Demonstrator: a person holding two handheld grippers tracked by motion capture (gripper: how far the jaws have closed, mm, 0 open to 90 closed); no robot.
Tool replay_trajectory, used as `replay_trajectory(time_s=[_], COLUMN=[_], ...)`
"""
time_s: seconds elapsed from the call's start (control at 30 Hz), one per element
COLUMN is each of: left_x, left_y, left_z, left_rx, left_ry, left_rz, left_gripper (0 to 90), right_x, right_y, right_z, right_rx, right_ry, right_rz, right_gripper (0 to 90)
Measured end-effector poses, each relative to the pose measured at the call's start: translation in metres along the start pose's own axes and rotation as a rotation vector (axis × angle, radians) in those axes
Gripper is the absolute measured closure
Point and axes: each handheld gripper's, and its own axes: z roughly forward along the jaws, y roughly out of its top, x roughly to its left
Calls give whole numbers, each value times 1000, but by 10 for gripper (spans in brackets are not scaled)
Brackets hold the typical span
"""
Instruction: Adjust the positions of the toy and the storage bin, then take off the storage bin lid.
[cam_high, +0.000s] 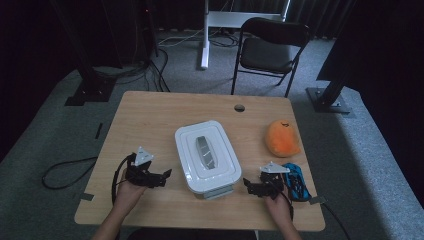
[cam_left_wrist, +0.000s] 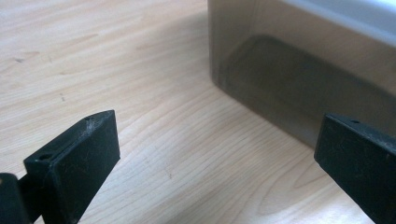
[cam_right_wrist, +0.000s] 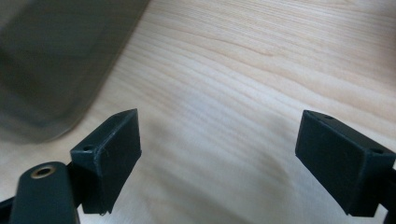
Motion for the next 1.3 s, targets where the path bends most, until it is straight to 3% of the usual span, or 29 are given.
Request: replay_trajectory(time_s=[0.2, 0.4, 0.5, 0.8, 1.2, 1.3], left_x=[0, -8, -11, -26, -44, -51], left_y=[7, 17, 21, 34, 51, 58], left_z=[-17, -23, -23, -23, -24, -20], left_rx=[-30, -9, -3, 27, 12, 17], left_ry=[-19, -71, -75, -82, -119, -125], left_rz=[-30, -42, -52, -6, 35, 62], left_gripper=[7, 6, 6, 7, 7, 7], right_x=[3, 4, 4, 2, 1, 1], right_y=[-9, -16, -20, -20, -20, -20], right_z=[-5, -7, -5, -5, -5, -5], right_rx=[12, 37, 46, 49, 50, 49], right_ry=[-22, -50, -70, -69, -73, -74], right_rz=[-11, -34, -43, -17, -14, -12], right_gripper=[134, 131, 127, 119, 118, 118])
